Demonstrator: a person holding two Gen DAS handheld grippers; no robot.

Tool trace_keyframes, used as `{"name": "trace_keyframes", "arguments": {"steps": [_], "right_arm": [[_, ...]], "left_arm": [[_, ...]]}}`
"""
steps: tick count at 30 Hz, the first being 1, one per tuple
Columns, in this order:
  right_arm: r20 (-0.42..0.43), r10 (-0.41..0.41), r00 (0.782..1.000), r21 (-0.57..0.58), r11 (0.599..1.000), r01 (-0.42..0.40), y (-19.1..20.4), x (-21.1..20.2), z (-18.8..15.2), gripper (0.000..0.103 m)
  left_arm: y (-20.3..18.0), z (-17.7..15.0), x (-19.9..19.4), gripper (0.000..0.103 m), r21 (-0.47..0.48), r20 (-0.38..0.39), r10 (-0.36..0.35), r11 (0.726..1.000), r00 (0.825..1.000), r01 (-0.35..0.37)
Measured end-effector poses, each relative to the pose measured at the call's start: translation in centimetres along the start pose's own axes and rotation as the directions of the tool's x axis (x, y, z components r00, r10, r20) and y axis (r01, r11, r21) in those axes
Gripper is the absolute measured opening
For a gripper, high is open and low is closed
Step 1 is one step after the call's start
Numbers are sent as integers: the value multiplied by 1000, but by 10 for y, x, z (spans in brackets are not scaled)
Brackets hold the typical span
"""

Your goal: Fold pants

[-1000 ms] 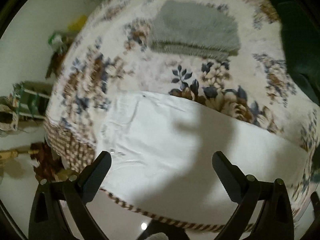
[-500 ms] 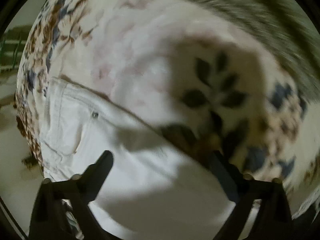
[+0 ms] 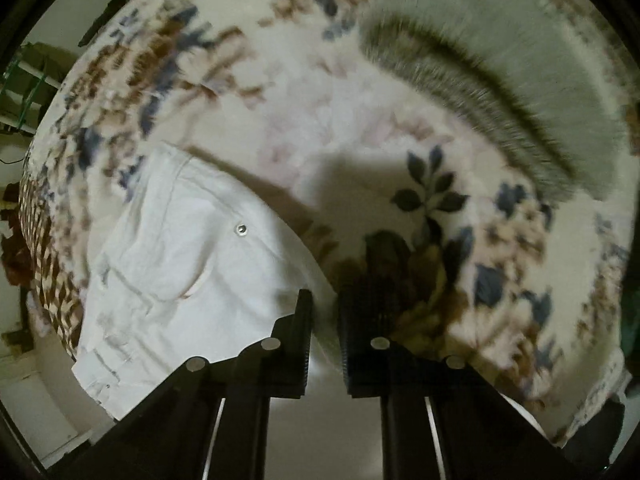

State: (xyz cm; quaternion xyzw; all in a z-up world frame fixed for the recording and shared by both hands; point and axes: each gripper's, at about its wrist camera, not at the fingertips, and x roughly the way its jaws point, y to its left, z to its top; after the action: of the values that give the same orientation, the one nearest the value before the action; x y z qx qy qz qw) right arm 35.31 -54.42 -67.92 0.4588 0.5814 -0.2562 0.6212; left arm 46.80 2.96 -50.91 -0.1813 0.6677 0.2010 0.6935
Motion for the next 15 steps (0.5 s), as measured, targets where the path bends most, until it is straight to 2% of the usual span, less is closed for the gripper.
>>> {"name": "trace_keyframes", "arguments": {"steps": [4,7,10,12,15], "right_arm": [[26,129,991,-45,991,-128,-11,-50,-27,4],[63,197,978,-98,977,-191,-19,-84,-38,3],[116,266,957,-157,956,-246,-52,-124,-71,0],[131,278,952,-187,950,-251,-95,-148,-74,0],[100,214,972,-210,959,-190,-144,-142,-99,0]], "left_arm": [[31,-17,-48,10,50,103,-78,996,992,73],[50,-36,-81,10,58,161,-145,989,976,137],[76,-78,-107,10,42,224,-183,983,957,178],[97,-107,-103,10,27,235,-181,983,955,179],[123,-156,-74,10,21,206,-128,992,970,127]]}}
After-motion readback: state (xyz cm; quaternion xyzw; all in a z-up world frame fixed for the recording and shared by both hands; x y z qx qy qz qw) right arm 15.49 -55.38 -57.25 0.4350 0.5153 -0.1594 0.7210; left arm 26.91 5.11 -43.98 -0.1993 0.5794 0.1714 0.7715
